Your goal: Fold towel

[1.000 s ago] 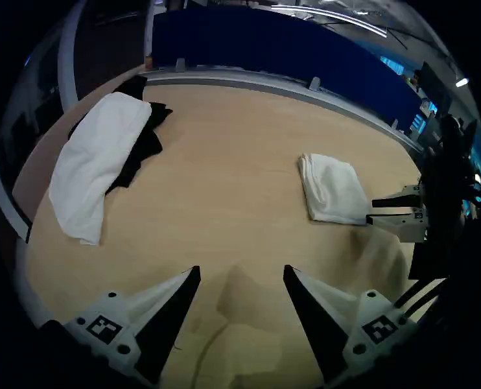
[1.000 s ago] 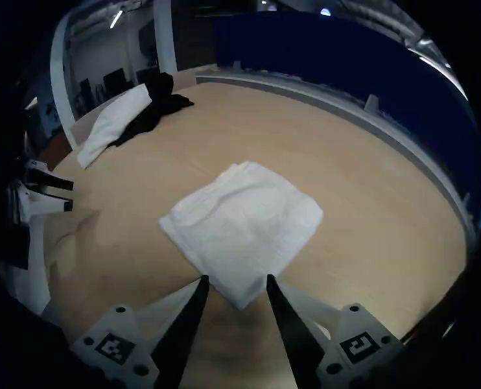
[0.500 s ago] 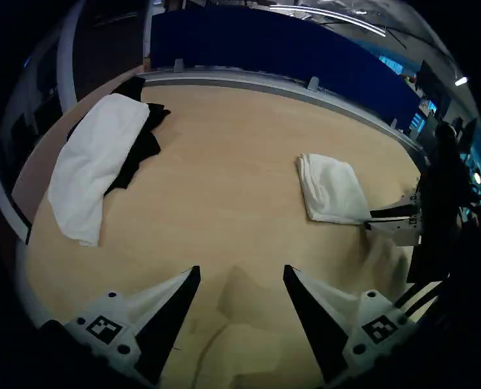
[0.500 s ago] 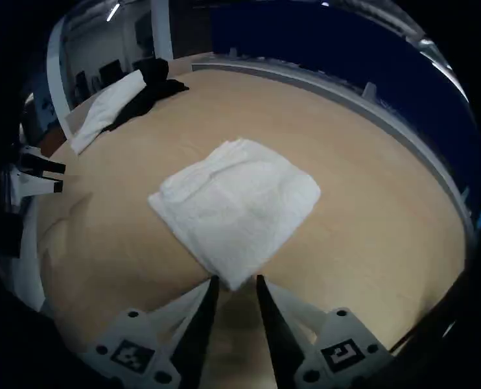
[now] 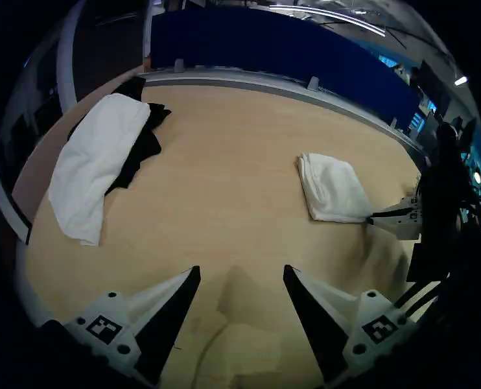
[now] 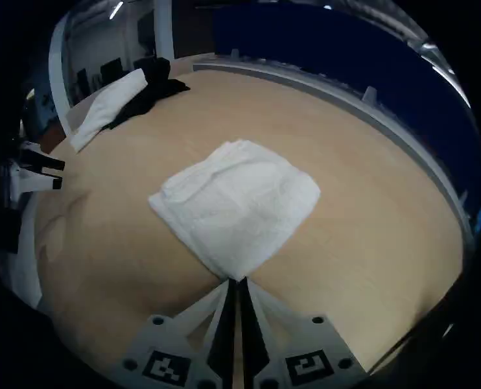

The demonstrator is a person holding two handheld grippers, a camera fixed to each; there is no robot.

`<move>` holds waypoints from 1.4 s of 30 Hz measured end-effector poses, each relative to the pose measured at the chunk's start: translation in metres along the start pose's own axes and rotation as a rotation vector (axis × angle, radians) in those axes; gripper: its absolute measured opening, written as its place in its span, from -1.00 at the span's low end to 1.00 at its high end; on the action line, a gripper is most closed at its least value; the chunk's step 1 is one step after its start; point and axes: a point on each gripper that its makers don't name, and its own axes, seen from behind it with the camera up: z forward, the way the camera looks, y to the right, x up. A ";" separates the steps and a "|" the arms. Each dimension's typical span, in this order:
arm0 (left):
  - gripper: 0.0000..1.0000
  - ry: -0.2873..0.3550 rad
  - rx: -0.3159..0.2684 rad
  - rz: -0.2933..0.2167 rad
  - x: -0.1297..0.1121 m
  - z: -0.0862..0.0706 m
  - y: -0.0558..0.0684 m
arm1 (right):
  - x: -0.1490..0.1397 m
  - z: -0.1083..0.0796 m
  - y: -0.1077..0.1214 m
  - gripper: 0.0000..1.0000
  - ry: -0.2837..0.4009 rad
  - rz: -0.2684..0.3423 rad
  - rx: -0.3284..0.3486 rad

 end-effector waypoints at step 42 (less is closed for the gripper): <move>0.90 0.054 -0.042 0.036 0.026 -0.014 0.016 | 0.158 -0.171 0.113 -0.94 0.317 -0.001 -0.126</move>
